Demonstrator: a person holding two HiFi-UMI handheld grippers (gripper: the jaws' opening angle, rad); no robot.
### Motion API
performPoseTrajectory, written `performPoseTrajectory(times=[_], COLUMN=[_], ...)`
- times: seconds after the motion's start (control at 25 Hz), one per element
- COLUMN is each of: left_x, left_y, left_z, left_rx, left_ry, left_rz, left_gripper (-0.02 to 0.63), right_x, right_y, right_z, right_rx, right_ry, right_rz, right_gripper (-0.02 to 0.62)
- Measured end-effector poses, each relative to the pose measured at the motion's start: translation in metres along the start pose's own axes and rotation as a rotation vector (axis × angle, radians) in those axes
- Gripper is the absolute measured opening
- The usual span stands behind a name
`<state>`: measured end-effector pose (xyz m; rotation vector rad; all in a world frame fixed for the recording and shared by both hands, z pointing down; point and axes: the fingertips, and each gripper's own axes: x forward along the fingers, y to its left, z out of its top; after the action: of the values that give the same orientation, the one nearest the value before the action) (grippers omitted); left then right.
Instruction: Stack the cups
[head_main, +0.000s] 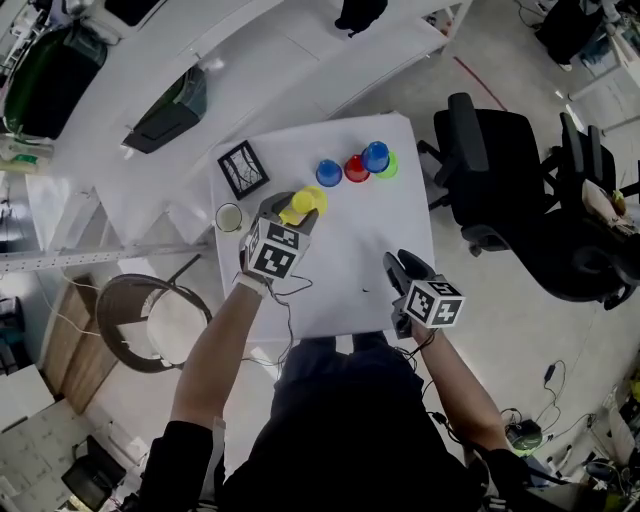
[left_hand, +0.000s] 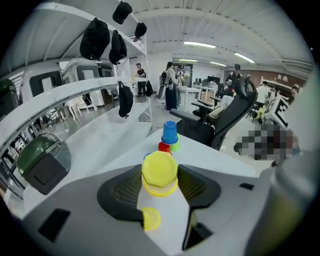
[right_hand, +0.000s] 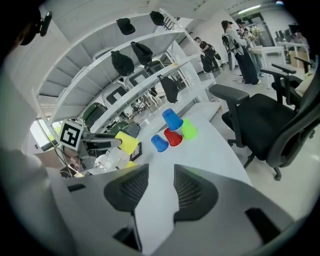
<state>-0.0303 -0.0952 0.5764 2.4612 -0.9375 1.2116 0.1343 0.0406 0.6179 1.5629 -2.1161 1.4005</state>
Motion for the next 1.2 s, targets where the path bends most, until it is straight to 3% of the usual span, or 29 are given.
performPoseTrajectory(times=[0.4, 0.92, 1.2], left_x=[0.053, 0.119, 0.133], left_y=[0.012, 0.008, 0.002], left_z=[0.057, 0.071, 0.072], left_rx=[0.076, 0.157, 0.146], left_ry=[0.032, 0.125, 0.149], left_rz=[-0.037, -0.063, -0.082], left_gripper=[0.219, 0.221, 0.221], right_x=[-0.012, -0.007, -0.005], right_y=[-0.033, -0.054, -0.054], right_z=[0.005, 0.013, 0.007], right_rx=[0.073, 0.115, 0.126], right_ry=[-0.017, -0.002, 0.013], right_rz=[-0.027, -0.020, -0.004], right_gripper=[0.153, 0.153, 0.153])
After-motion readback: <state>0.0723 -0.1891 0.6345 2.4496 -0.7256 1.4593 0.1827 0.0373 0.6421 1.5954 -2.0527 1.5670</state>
